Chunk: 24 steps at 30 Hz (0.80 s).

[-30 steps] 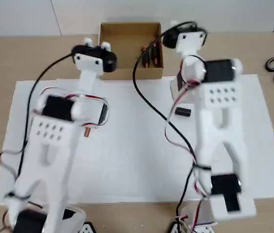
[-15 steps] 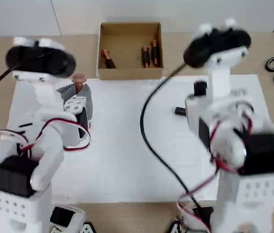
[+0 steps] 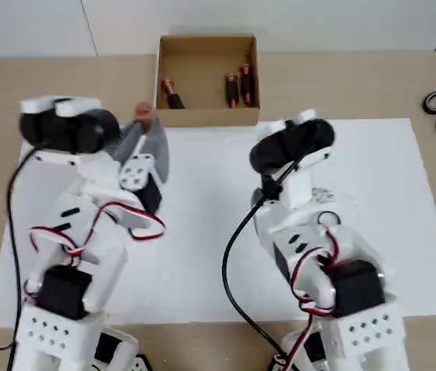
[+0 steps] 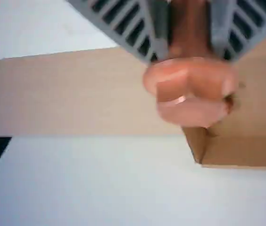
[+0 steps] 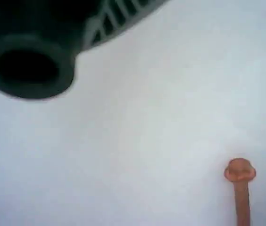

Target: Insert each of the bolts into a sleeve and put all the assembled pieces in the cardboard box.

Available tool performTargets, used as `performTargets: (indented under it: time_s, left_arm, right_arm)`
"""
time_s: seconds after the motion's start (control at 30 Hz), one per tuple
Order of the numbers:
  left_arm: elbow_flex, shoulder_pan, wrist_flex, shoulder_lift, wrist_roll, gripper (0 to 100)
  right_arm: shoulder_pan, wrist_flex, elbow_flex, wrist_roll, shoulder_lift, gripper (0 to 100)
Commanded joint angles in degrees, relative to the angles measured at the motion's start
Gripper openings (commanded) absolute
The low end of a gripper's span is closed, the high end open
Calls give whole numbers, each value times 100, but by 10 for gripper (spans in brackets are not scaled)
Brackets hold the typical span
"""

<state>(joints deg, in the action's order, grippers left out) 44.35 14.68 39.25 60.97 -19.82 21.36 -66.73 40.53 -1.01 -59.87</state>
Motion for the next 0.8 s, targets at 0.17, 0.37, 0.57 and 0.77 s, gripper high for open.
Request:
performTargets:
  time_s: [0.17,0.37,0.57,0.77]
  left_arm:
    - [295,396,-378,132,-44,6]
    - [303,448,-387,123,-615,6]
    - [330,501,-387,-229,-651,6]
    - [338,774,-378,-308,-651,6]
  right_arm:
    - [752,1974,1451,-26,-620,4]
    - [1393,2765,2347,-26,-1077,4]
    - [1727,2870,3042,-26,-1604,4]
    - [1798,2870,3323,-53,-2149,4]
